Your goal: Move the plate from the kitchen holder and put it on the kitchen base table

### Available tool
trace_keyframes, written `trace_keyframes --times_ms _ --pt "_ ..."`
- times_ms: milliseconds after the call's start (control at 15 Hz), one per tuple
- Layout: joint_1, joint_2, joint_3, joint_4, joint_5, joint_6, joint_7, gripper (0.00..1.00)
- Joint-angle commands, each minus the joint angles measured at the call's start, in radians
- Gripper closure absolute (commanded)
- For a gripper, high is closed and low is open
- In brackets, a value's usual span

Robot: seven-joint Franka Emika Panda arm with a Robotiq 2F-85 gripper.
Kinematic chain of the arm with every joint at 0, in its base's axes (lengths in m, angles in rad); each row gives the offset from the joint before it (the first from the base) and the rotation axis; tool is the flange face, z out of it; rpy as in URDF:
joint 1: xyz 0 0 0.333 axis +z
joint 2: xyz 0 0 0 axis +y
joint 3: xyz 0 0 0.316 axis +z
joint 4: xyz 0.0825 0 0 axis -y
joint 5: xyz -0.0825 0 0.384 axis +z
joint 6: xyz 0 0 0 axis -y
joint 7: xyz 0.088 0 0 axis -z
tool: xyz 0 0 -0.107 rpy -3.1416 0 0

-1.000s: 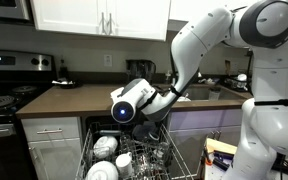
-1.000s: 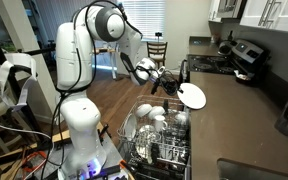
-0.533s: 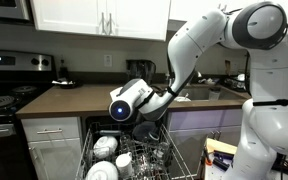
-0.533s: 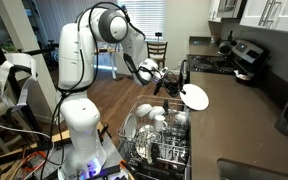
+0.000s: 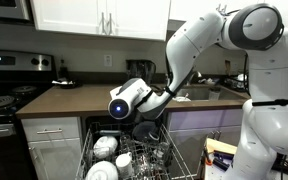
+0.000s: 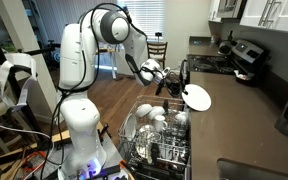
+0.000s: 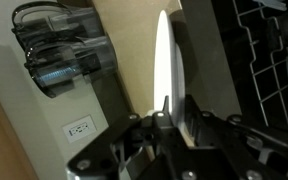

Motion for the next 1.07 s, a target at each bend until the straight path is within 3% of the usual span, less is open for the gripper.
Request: trace_keyframes --times_ms 0,1000 --pt "-0.018 0.018 0.002 0.035 0.024 0.007 -0.040 0.94" --pt "-0.026 0.031 -0.003 0.040 0.028 0.007 -0.045 0.94"
